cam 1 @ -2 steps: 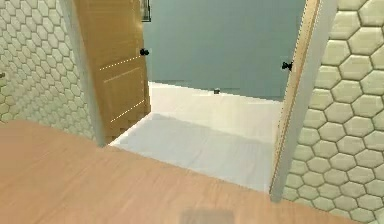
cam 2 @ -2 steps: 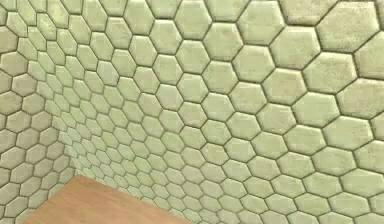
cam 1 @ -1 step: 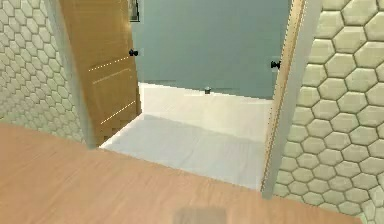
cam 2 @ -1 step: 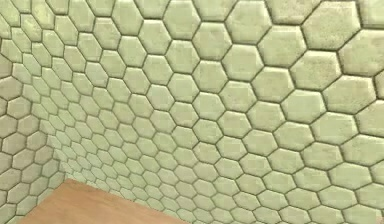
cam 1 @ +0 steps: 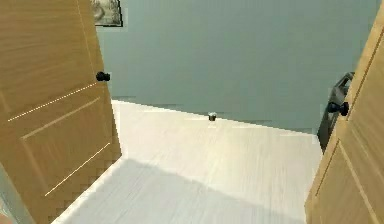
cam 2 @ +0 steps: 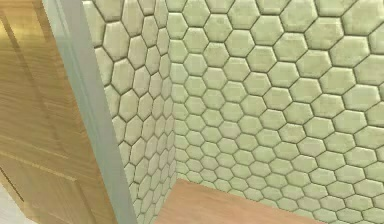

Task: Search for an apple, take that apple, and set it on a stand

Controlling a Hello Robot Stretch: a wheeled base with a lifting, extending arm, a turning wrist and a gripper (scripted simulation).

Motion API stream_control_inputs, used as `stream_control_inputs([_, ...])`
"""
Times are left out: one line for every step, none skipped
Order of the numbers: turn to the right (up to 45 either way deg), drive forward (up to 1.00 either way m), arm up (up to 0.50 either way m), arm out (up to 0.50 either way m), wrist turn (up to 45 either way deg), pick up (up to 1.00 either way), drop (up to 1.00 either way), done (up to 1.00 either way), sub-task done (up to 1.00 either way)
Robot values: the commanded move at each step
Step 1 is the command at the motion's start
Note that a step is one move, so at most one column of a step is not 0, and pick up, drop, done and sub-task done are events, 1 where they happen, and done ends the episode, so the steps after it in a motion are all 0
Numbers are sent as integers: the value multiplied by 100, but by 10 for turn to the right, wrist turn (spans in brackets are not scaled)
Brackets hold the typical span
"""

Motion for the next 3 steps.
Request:
stream_control_inputs([-120, 0, 0, 0, 0, 0, 0, 0, 0])
stream_control_inputs([0, 15, 0, 0, 0, 0, 0, 0, 0])
stream_control_inputs([120, 0, 0, 0, 0, 0, 0, 0, 0])
